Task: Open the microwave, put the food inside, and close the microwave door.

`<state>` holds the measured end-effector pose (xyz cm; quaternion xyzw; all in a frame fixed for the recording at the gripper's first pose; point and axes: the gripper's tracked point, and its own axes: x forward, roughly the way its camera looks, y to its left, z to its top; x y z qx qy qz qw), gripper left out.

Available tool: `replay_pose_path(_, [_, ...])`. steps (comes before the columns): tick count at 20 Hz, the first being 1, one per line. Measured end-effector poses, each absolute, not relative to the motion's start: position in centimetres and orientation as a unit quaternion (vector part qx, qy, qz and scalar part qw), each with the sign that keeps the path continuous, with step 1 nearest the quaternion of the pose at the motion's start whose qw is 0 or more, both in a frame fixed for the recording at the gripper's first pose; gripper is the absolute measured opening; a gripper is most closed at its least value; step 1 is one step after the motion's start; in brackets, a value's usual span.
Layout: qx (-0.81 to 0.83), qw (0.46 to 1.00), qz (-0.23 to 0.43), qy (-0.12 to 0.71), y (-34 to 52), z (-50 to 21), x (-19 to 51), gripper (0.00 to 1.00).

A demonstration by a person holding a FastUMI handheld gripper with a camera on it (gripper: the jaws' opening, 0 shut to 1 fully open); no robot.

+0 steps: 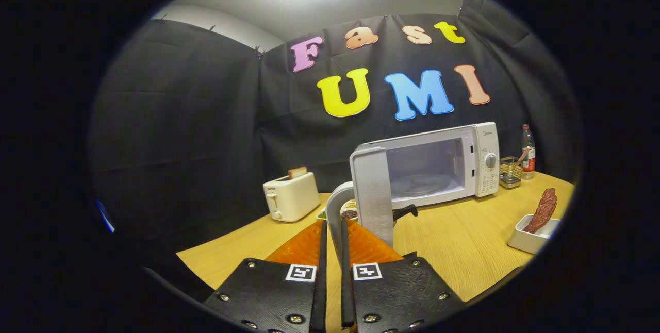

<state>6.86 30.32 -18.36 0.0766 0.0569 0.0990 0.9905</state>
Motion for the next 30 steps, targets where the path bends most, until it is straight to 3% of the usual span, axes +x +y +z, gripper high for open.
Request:
replay_pose_path(4, [0.084,0.979,0.169,0.081,28.1,-17.2,5.5,0.11])
replay_pose_path(6, [0.086,0.976,0.184,0.081,26.0,-16.4,5.3,0.26])
replay_pose_path(7, [0.084,0.977,0.182,0.079,24.6,-16.1,5.3,0.46])
replay_pose_path(8, [0.080,0.978,0.174,0.079,23.1,-16.0,5.3,0.57])
replay_pose_path(9, [0.076,0.981,0.161,0.079,21.5,-16.0,5.4,0.78])
replay_pose_path(11, [0.075,0.985,0.132,0.080,18.2,-16.1,5.8,0.96])
replay_pose_path(24, [0.123,0.980,-0.118,0.099,-10.1,-22.0,4.6,0.96])
replay_pose_path(27, [0.168,0.970,-0.113,0.132,-11.4,-25.0,5.0,0.96])
replay_pose_path(30, [0.249,0.956,-0.042,0.149,-9.2,-26.5,5.5,0.93])
